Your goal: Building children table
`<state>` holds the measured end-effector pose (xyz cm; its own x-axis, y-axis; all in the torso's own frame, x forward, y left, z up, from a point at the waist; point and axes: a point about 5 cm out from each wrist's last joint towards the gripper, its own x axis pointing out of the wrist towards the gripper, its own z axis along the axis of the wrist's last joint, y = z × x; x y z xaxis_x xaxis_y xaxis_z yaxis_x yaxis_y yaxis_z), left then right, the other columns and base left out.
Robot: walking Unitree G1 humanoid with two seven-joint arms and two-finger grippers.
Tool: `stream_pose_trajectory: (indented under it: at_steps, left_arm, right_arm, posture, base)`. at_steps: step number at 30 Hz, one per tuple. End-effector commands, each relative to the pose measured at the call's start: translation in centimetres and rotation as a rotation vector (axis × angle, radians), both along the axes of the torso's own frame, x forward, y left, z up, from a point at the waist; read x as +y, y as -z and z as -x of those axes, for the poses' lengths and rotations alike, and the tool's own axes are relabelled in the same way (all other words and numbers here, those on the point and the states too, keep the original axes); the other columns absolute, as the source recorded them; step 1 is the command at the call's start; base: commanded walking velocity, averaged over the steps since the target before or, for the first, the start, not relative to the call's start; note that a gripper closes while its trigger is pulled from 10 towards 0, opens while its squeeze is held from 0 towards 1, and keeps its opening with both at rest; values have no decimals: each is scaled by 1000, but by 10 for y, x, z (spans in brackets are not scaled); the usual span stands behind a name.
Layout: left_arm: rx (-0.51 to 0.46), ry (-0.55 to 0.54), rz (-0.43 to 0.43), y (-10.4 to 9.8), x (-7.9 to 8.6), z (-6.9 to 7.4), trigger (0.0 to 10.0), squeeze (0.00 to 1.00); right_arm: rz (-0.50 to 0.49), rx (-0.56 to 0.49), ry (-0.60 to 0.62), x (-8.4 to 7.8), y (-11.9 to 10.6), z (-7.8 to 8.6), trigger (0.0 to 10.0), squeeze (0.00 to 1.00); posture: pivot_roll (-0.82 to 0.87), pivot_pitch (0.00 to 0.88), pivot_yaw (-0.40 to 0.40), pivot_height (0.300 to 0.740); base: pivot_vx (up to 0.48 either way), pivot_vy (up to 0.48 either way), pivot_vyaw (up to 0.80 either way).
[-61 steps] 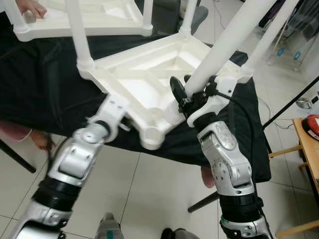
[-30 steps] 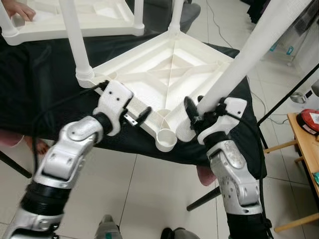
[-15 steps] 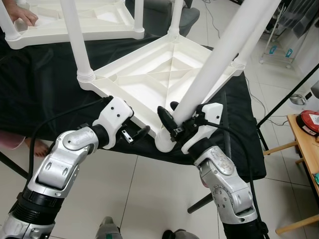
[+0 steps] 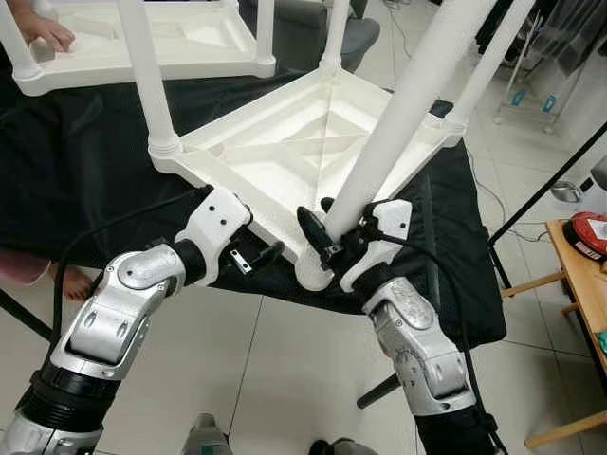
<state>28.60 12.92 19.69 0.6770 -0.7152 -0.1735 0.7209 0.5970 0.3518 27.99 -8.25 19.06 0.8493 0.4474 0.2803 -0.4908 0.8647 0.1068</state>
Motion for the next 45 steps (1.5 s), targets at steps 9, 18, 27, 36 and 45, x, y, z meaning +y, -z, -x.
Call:
stream_pose_trajectory:
  at_steps: [9, 18, 27, 36, 45]
  left_arm:
    - [11, -11, 11, 3, -3, 2, 10000, 0]
    - [11, -26, 17, 3, -3, 2, 10000, 0]
    - [8, -27, 24, 2, -5, 0, 10000, 0]
    - [3, -23, 22, 0, -5, -2, 10000, 0]
    - [2, -25, 22, 0, -6, -2, 10000, 0]
  right_arm:
    - [35, 107, 17, -4, 21, -17, 10000, 0]
    - [145, 125, -39, 4, 32, -12, 10000, 0]
    - [156, 93, -244, 7, 36, 9, 10000, 0]
    - [140, 151, -221, -10, 44, 4, 10000, 0]
    - [318, 196, -67, -20, 54, -14, 10000, 0]
  posture:
    - [203, 108, -53, 740]
    - [208, 110, -61, 740]
    - [208, 110, -61, 740]
    - [201, 113, -49, 740]
    - [200, 113, -48, 740]
  base:
    - [0, 0, 0]
    - [0, 0, 0]
    - [0, 0, 0]
    - [0, 0, 0]
    - [0, 0, 0]
